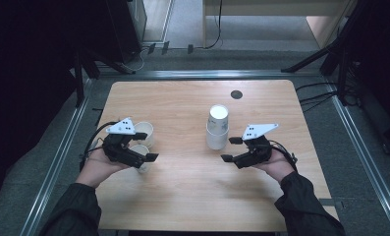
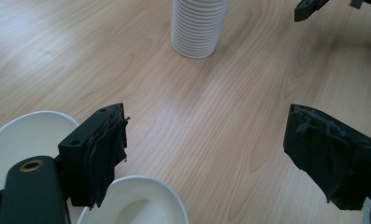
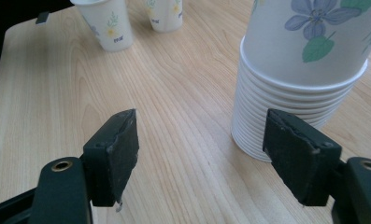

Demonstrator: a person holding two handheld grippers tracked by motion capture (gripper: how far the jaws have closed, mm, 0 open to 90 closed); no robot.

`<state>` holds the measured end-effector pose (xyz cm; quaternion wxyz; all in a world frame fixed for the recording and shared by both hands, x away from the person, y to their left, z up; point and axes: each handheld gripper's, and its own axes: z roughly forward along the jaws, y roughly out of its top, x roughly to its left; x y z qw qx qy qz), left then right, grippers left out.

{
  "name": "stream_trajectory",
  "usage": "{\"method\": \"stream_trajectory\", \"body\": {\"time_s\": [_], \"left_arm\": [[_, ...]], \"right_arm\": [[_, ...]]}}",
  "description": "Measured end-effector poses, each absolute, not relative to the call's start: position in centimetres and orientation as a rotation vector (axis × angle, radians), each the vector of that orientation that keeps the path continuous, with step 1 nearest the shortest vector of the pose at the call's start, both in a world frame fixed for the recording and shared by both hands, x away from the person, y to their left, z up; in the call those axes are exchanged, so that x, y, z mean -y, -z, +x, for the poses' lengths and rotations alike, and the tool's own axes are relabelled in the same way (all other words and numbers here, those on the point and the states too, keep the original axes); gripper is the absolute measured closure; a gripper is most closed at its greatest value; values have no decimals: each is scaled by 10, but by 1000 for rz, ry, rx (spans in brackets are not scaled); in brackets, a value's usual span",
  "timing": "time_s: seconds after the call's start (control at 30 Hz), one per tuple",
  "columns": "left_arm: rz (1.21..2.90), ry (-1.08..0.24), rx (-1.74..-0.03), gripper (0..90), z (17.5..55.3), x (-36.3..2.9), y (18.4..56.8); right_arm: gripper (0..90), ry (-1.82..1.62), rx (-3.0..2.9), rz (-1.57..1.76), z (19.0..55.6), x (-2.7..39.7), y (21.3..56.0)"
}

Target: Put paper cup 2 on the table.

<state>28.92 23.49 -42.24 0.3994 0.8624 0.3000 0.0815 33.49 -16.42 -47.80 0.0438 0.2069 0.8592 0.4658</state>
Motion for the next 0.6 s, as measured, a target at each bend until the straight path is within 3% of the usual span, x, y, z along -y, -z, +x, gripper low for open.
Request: {"method": "stream_trajectory", "body": {"time_s": [0.37, 0.6], "left_arm": [[2182, -125, -693, 137, 290, -199, 434], [2199, -147, -666, 136, 288, -179, 441]], "right_arm": [[273, -1440, -2622, 612, 328, 163, 475], [272, -1445, -2624, 586, 316, 167, 472]]}}
